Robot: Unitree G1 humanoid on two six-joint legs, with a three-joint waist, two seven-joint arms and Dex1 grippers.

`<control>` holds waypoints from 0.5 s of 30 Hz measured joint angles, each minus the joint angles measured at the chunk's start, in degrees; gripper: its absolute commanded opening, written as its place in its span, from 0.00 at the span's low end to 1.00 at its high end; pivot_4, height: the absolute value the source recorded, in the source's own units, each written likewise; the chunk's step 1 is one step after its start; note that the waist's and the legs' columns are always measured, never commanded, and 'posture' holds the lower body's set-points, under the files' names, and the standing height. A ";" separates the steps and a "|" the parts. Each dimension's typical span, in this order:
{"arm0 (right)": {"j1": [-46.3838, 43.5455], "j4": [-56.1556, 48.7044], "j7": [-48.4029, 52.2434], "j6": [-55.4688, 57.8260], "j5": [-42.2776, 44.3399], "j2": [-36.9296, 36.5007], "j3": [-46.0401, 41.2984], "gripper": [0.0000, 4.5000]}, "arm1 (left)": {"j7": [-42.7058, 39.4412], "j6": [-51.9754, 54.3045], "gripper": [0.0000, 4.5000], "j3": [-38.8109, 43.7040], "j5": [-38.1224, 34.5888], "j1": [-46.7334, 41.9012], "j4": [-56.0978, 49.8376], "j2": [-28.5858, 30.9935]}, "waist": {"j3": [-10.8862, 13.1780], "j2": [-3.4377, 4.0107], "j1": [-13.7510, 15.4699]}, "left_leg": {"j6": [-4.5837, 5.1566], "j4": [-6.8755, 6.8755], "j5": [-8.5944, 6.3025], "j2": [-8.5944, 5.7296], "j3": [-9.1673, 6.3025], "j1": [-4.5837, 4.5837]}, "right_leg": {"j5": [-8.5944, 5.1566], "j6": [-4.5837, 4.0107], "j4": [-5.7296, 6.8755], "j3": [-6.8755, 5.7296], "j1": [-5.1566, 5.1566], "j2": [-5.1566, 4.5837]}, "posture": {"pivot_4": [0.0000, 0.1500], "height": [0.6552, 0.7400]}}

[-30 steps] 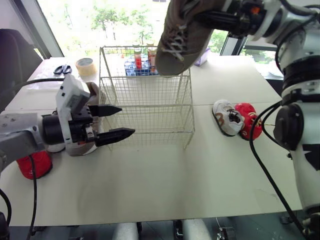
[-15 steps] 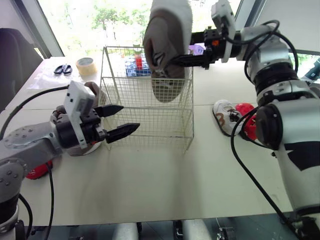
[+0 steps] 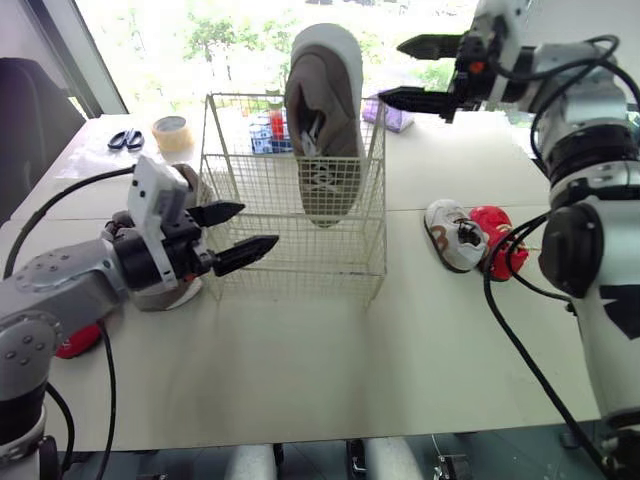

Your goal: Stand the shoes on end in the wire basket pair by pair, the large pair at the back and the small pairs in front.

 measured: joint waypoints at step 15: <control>30.13 -70.69 0.91 54.98 28.57 -11.80 -4.83 0.99 | 15.44 5.12 1.00 0.20 10.36 -16.85 34.51 13.31 | -0.06 0.03 0.40 | 0.00 -0.02 0.00 0.01 -0.22 0.17 | 0.01 0.01 0.12 -0.20 0.22 0.00 | 1.00 0.00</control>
